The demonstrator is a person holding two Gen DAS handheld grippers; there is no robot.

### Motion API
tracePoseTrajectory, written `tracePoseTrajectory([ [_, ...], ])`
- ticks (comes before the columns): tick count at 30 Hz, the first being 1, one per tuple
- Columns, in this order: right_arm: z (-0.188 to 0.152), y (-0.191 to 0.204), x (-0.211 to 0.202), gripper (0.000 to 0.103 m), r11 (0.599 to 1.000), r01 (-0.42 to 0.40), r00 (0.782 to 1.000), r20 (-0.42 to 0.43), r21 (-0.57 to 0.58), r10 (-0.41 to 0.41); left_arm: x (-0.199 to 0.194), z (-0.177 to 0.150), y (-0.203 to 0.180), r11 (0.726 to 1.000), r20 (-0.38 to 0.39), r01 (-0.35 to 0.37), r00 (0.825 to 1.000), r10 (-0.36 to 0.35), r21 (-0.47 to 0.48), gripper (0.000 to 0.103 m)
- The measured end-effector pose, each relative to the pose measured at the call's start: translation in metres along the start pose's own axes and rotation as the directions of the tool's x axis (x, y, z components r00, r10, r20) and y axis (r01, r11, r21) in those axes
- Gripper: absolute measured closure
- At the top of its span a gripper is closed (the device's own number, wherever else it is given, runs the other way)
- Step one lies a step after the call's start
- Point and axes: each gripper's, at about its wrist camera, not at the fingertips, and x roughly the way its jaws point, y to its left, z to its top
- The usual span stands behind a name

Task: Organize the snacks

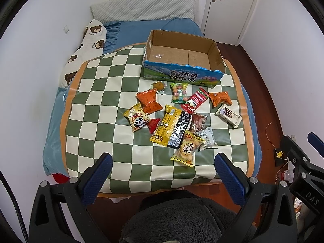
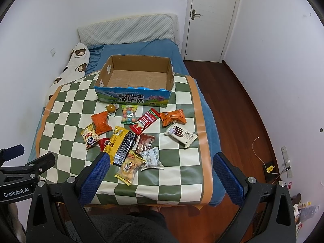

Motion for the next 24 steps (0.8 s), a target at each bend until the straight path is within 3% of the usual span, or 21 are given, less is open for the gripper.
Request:
tracePoseTrajectory([
  [21, -0.001, -0.001, 0.001, 0.0, 1.0, -0.005, 1.0, -0.002, 0.006, 0.005, 0.0, 0.0, -0.002, 1.0, 0.003, -0.005, 1.0, 0.005, 0.002, 0.0],
  [24, -0.001, -0.005, 0.015, 0.0, 1.0, -0.015, 1.0, -0.025, 0.027, 0.016, 0.008, 0.006, -0.001, 0.999, 0.022, -0.044, 0.999, 0.044, -0.013, 0.0],
])
